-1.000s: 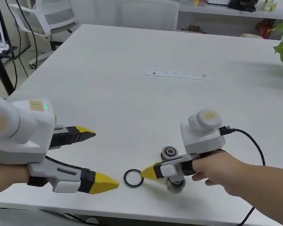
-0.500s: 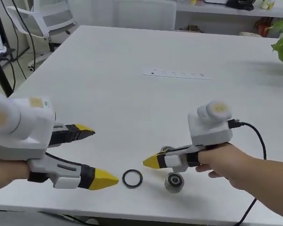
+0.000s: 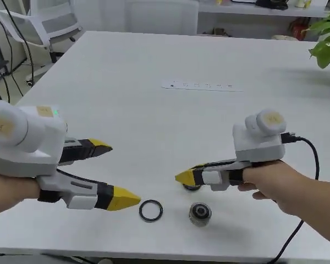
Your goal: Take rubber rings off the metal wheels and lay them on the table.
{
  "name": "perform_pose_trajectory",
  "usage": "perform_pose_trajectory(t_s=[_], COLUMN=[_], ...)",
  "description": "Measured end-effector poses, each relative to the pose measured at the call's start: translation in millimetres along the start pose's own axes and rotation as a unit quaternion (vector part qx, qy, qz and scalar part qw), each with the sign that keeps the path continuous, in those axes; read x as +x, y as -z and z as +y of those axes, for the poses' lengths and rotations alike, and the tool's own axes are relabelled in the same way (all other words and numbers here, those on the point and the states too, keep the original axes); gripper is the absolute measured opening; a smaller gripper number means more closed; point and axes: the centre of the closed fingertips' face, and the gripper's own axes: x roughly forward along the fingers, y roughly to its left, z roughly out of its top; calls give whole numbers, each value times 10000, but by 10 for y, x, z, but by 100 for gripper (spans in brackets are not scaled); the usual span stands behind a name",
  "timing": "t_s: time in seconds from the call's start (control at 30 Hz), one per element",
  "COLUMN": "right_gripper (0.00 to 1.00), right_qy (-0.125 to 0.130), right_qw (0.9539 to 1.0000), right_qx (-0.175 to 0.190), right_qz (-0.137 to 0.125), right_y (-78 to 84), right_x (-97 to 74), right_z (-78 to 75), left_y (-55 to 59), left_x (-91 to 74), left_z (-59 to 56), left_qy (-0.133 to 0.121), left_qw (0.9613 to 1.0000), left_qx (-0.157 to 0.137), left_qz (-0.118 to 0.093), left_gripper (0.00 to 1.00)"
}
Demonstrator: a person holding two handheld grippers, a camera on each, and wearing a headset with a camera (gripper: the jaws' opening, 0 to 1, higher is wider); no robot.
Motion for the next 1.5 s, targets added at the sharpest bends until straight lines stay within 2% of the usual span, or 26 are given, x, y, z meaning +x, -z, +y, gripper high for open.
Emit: perform_pose_trajectory(t_s=[0.27, 0.83, 1.33, 1.5], right_gripper=[26, 32, 32, 32], right_qy=[174, 471, 597, 590], right_qw=[9996, 9962, 9908, 9900], right_qx=[-129, -713, -1214, -1279], right_qz=[-155, -137, 30, 64], right_y=[-55, -60, 34, 61], right_x=[-102, -253, -246, -232], right_z=[-110, -300, -410, -429], left_y=[-74, -202, -207, -198], left_x=[104, 333, 568, 666], left_z=[35, 111, 133, 134], left_qy=[45, 143, 247, 301], left_qw=[10000, 9999, 9996, 9994], left_qx=[22, 53, 127, 146], left_qz=[-25, -35, 63, 103], left_gripper=[80, 77, 72, 70])
